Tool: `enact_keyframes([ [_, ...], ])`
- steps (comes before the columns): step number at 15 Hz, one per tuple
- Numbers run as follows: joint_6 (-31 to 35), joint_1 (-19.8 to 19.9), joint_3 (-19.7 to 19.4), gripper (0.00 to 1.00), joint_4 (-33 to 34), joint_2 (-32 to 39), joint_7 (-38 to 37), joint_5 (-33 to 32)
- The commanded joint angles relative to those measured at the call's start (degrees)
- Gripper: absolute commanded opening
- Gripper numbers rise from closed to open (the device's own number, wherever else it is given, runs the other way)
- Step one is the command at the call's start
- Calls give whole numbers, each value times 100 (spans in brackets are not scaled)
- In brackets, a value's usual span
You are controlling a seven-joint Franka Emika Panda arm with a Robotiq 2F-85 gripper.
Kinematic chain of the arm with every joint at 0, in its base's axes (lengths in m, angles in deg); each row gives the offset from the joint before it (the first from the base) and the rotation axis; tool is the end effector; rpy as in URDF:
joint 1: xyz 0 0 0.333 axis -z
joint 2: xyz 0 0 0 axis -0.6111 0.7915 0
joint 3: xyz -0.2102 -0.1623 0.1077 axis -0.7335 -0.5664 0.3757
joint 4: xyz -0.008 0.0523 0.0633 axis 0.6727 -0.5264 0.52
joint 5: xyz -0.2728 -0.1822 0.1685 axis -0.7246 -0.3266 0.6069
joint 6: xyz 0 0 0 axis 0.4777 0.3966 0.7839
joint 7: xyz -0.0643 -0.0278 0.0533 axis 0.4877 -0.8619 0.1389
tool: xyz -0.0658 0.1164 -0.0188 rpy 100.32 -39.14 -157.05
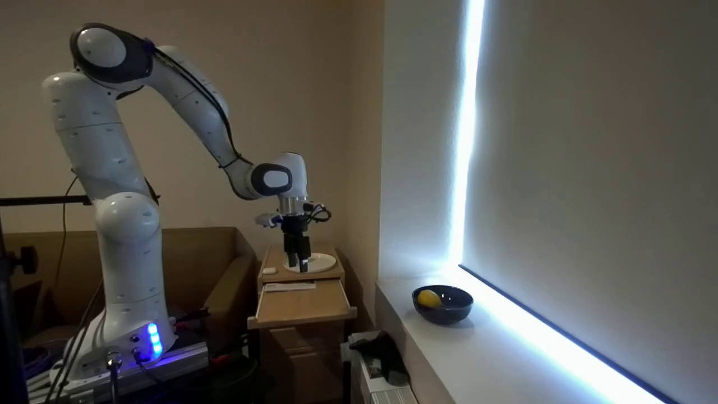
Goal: Put the black sock on the white plate, put the white bar of soap on the plate, pick up the lemon from the bowl on the windowsill and put it on the plate
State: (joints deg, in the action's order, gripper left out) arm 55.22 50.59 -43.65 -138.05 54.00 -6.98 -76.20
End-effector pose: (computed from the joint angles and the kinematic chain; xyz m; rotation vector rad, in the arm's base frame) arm 0.3549 -0.1436 0.2580 2.9674 -0.4405 0.0095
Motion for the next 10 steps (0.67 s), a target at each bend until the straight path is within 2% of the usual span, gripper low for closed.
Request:
enact_keyframes([
  [1,1313,549,2,100,-125,1200,-1143,-393],
  [2,1230,412,-138,100,-161,1271,-802,91],
  [3,943,374,-63,100,-178,791,-777,-150],
  [6,1149,301,-226,100,-151,1297,-785,23],
  [7,1254,292,-205,100,40,1597,-1407,-439],
  [9,2009,295,-261,98,300,2170,-2210,-599],
  [10,2400,256,-332,74,410,2439,-2362,-523],
])
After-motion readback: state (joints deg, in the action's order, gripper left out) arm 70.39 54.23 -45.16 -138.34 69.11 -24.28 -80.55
